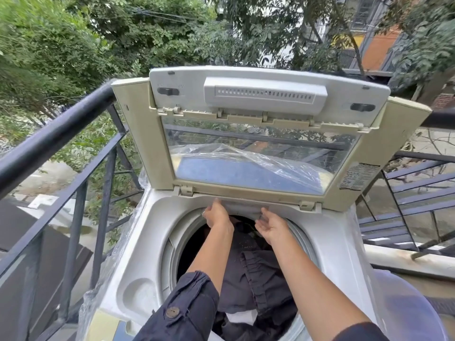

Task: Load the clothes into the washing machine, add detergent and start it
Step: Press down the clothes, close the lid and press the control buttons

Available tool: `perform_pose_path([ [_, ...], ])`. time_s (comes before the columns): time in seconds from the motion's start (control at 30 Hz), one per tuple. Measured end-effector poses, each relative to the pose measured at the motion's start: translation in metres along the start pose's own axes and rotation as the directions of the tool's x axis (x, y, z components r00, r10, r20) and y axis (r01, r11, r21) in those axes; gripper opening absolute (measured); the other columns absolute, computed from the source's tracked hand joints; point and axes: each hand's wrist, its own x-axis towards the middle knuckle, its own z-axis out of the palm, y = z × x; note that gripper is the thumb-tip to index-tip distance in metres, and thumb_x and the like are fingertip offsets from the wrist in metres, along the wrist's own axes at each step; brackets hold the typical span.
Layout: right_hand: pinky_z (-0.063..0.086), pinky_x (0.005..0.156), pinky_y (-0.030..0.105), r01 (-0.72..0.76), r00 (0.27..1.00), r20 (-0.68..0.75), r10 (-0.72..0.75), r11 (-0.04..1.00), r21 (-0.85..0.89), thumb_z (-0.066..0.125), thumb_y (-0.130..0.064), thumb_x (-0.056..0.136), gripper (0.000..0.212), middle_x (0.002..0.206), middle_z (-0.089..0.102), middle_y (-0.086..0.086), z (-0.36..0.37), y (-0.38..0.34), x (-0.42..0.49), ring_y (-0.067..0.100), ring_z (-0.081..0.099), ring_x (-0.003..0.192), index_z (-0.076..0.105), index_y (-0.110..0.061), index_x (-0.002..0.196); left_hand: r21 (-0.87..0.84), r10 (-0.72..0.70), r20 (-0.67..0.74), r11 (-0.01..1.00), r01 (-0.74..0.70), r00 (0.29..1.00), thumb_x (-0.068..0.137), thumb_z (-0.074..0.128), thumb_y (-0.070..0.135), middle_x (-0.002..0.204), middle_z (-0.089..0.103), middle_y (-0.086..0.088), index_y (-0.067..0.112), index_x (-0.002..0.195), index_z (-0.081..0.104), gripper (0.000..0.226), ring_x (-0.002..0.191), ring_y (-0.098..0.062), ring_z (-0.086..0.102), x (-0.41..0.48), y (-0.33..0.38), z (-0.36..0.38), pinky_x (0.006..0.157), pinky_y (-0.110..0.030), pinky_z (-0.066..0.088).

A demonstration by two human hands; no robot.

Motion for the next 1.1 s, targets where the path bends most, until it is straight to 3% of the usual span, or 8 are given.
perform_pose_path([
  [0.23, 0.033, 0.113, 0.036, 0.040, 0.997, 0.063, -0.041, 0.999, 0.021, 0.055, -0.011, 0.093, 0.045, 0.142, 0.041, 0.022, -0.008, -0.005, -0.030, 0.031, 0.043, 0.132, 0.043, 0.006, 0.133, -0.015, 0.081, 0.005, 0.997, -0.081, 0.997, 0.094, 0.048, 0.035, 0.141, 0.043, -0.012, 0.009, 0.138, 0.037, 0.053, 0.126, -0.035, 0.044, -0.036, 0.009, -0.003, 0.107, -0.050, 0.035],
  [0.33, 0.035, 0.110, 0.035, 0.051, 0.992, 0.113, -0.054, 0.998, 0.031, 0.052, -0.013, 0.095, 0.036, 0.124, 0.052, 0.021, -0.010, -0.012, -0.046, 0.024, 0.058, 0.095, 0.049, 0.004, 0.126, -0.022, 0.137, 0.068, 0.990, -0.136, 0.988, 0.097, 0.038, 0.038, 0.141, 0.045, -0.010, 0.010, 0.138, 0.040, 0.049, 0.126, -0.031, 0.046, -0.057, 0.012, -0.005, 0.108, -0.046, 0.036],
  [0.4, 0.036, 0.109, 0.035, 0.047, 0.988, 0.142, -0.053, 0.998, 0.043, 0.052, -0.013, 0.095, 0.014, 0.102, 0.054, 0.016, -0.011, -0.019, -0.055, 0.018, 0.052, 0.074, 0.057, 0.000, 0.097, 0.023, 0.177, 0.097, 0.983, -0.180, 0.979, 0.097, 0.032, 0.039, 0.141, 0.047, -0.009, 0.013, 0.135, 0.045, 0.048, 0.126, -0.030, 0.046, -0.065, 0.013, -0.005, 0.109, -0.046, 0.036],
  [0.57, 0.037, 0.105, 0.034, 0.097, 0.971, 0.213, -0.105, 0.994, 0.049, 0.050, -0.013, 0.096, 0.020, 0.103, 0.051, 0.012, -0.007, -0.042, -0.087, 0.022, 0.053, 0.095, 0.050, -0.009, 0.076, 0.106, 0.311, 0.177, 0.937, -0.333, 0.934, 0.097, 0.034, 0.037, 0.132, 0.055, -0.010, 0.010, 0.125, 0.053, 0.043, 0.121, -0.032, 0.051, -0.095, 0.028, 0.003, 0.106, -0.047, 0.038],
  [0.77, 0.047, 0.087, 0.029, 0.182, 0.932, 0.297, -0.208, 0.977, 0.113, 0.058, -0.026, 0.091, 0.019, 0.080, 0.048, 0.006, 0.013, -0.083, -0.135, 0.016, 0.050, 0.068, 0.052, -0.011, 0.080, 0.047, 0.407, 0.206, 0.904, -0.424, 0.890, 0.096, 0.032, 0.051, 0.140, 0.047, -0.010, 0.009, 0.137, 0.042, 0.059, 0.127, -0.032, 0.046, -0.140, 0.065, 0.014, 0.108, -0.051, 0.036],
  [0.93, 0.040, 0.099, 0.040, 0.279, 0.895, 0.322, -0.308, 0.951, 0.136, 0.067, -0.045, 0.081, 0.067, 0.102, 0.048, 0.008, 0.034, -0.107, -0.179, 0.021, 0.048, 0.106, 0.044, -0.008, 0.131, -0.027, 0.438, 0.218, 0.896, -0.444, 0.872, 0.090, 0.042, 0.060, 0.148, 0.038, -0.011, 0.006, 0.141, 0.037, 0.074, 0.133, -0.032, 0.041, -0.176, 0.097, 0.025, 0.110, -0.048, 0.034],
  [1.03, 0.036, 0.108, 0.049, 0.322, 0.899, 0.267, -0.347, 0.937, 0.136, 0.067, -0.053, 0.077, 0.086, 0.143, 0.034, 0.013, 0.051, -0.118, -0.202, 0.026, 0.036, 0.132, 0.031, -0.011, 0.143, -0.066, 0.434, 0.231, 0.900, -0.431, 0.871, 0.087, 0.049, 0.059, 0.149, 0.036, -0.013, 0.001, 0.142, 0.032, 0.082, 0.134, -0.033, 0.039, -0.192, 0.115, 0.036, 0.110, -0.045, 0.032],
  [1.1, 0.035, 0.107, 0.053, 0.327, 0.910, 0.218, -0.352, 0.934, 0.143, 0.066, -0.056, 0.076, 0.088, 0.150, 0.027, 0.011, 0.062, -0.123, -0.212, 0.029, 0.032, 0.137, 0.030, -0.015, 0.144, -0.063, 0.396, 0.252, 0.917, -0.393, 0.883, 0.085, 0.051, 0.061, 0.151, 0.032, -0.013, 0.002, 0.144, 0.029, 0.086, 0.135, -0.034, 0.037, -0.199, 0.126, 0.042, 0.111, -0.046, 0.031],
])
